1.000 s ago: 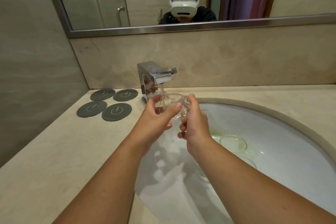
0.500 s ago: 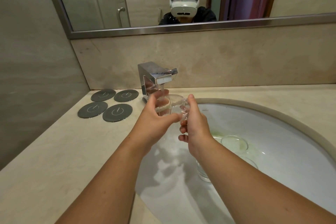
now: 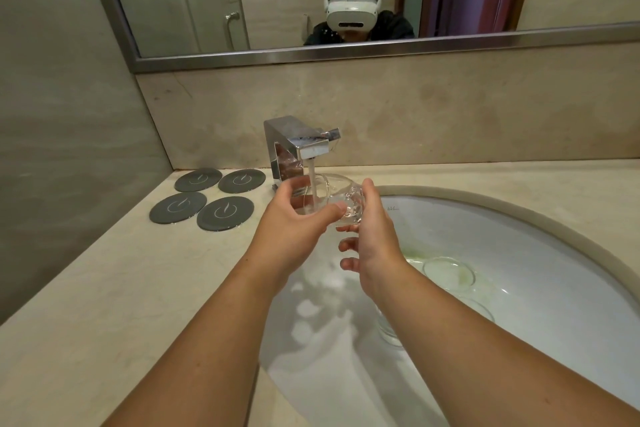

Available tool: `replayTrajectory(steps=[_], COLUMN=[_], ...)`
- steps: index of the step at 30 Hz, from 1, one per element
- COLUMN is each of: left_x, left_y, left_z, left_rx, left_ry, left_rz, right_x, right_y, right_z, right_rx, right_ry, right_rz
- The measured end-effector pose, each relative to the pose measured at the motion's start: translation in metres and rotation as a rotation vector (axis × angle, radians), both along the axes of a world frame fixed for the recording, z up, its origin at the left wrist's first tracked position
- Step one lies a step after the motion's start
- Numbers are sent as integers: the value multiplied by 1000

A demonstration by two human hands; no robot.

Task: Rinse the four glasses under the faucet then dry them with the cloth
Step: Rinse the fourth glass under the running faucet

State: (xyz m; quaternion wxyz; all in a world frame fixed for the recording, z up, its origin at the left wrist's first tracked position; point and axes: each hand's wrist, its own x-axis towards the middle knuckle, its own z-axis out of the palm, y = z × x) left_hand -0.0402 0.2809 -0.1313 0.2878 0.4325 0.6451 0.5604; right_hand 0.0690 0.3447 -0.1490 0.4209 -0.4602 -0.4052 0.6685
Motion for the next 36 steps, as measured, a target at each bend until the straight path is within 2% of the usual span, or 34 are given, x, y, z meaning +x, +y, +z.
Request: replayTrajectory(steps=[6,12,15,19,26,30,36], left_x=[-1,0,1,1,-1,2,0], left_y=[-1,1,0,-2,-2,-3,0], left_z=[1,-1,-1,0,2,3,-3], left_rx=[7,32,9,-19,46,35,-19], left_ry=[36,-56,-115,-94,-29,-3,-68], left_rz=[-13,-77,-77,-33,-22,-58,-81], right_x=[1,1,1,2,-1,1,1], right_y=[1,4,2,-1,-2,0,2], right_z=[0,-1,0,2,3,2,-1], right_rx=[-74,-42,10,64,50,-29,-23], right_ry=[20,92,76,50,-53,16,91], right_rz=[15,-34,-54,-46,-5,-10,-40])
